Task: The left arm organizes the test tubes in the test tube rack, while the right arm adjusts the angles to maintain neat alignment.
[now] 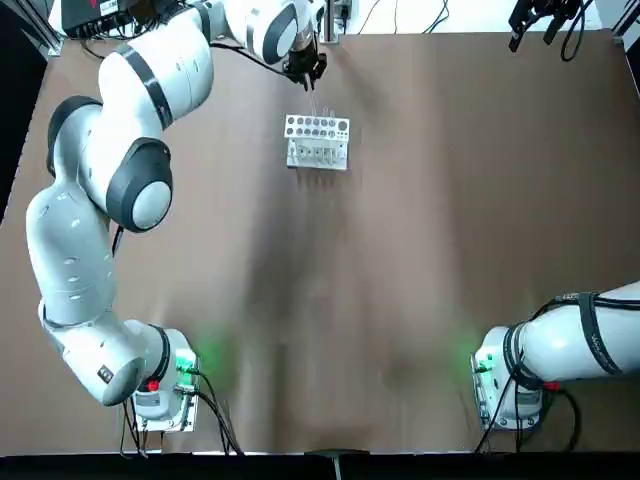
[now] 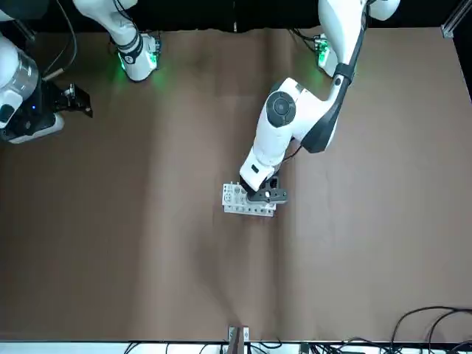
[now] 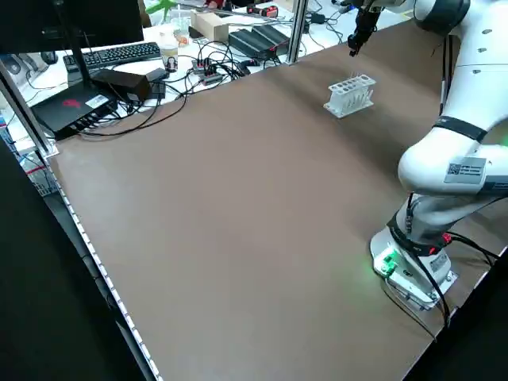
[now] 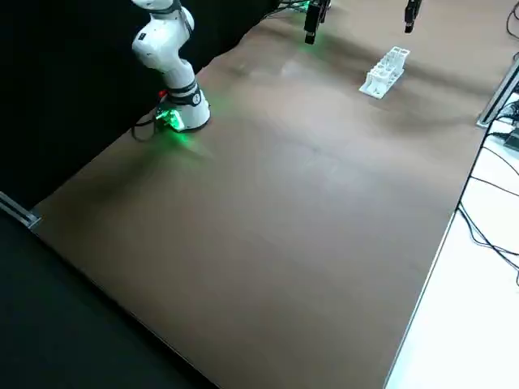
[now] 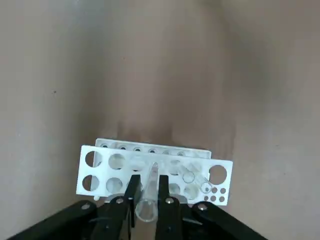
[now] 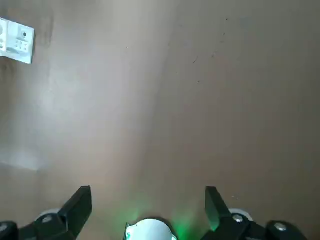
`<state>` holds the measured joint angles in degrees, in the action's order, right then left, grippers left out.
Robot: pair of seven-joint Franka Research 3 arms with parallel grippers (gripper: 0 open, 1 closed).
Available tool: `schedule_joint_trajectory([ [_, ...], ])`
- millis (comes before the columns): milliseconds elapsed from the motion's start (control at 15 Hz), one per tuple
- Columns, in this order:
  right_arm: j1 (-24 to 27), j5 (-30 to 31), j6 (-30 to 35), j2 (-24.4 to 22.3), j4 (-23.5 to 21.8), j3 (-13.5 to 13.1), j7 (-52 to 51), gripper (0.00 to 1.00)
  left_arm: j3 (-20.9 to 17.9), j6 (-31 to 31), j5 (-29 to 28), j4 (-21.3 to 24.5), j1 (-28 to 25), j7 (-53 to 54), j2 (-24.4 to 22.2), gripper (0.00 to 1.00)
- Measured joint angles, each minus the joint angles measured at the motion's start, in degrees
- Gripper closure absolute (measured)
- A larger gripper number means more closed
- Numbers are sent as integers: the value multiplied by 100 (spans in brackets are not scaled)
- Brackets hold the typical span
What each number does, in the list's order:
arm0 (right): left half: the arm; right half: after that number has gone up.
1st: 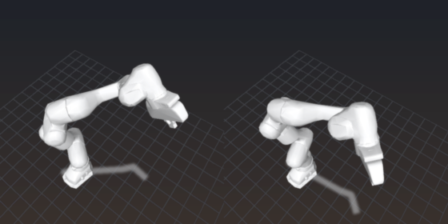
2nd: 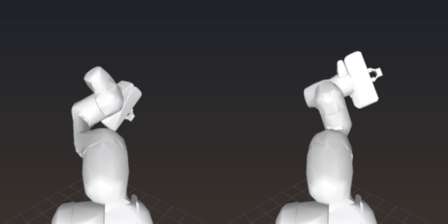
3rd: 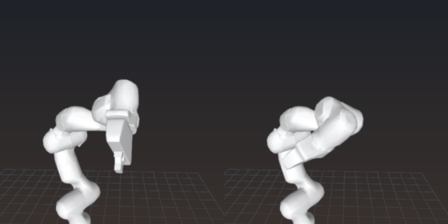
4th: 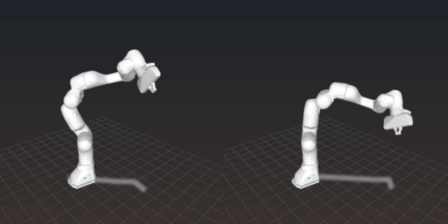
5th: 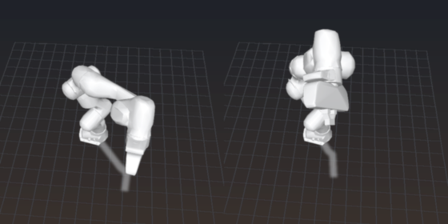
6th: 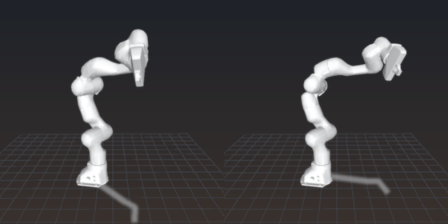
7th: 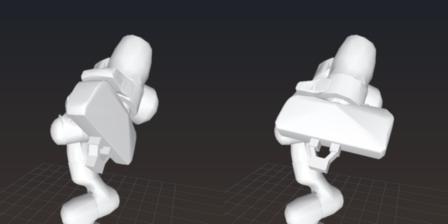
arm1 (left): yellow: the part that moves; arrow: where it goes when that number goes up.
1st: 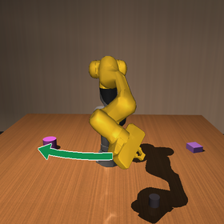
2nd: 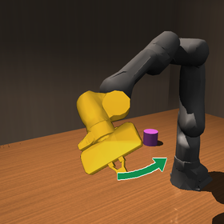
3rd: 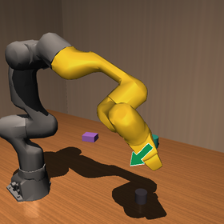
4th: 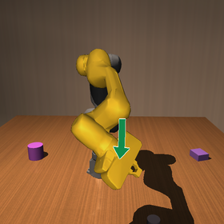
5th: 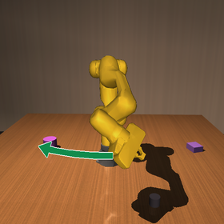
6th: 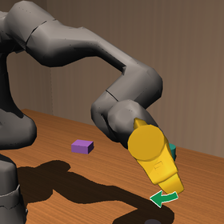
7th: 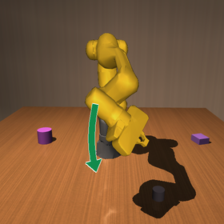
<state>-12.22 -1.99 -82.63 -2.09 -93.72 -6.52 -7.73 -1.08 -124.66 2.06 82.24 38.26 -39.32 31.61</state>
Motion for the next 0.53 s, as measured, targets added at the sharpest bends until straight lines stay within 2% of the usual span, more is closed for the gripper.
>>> schedule_joint_trajectory([
  [533,0,0,0,0,0,-2,0,0,-4,0,0,1,37,0,38,81],
])
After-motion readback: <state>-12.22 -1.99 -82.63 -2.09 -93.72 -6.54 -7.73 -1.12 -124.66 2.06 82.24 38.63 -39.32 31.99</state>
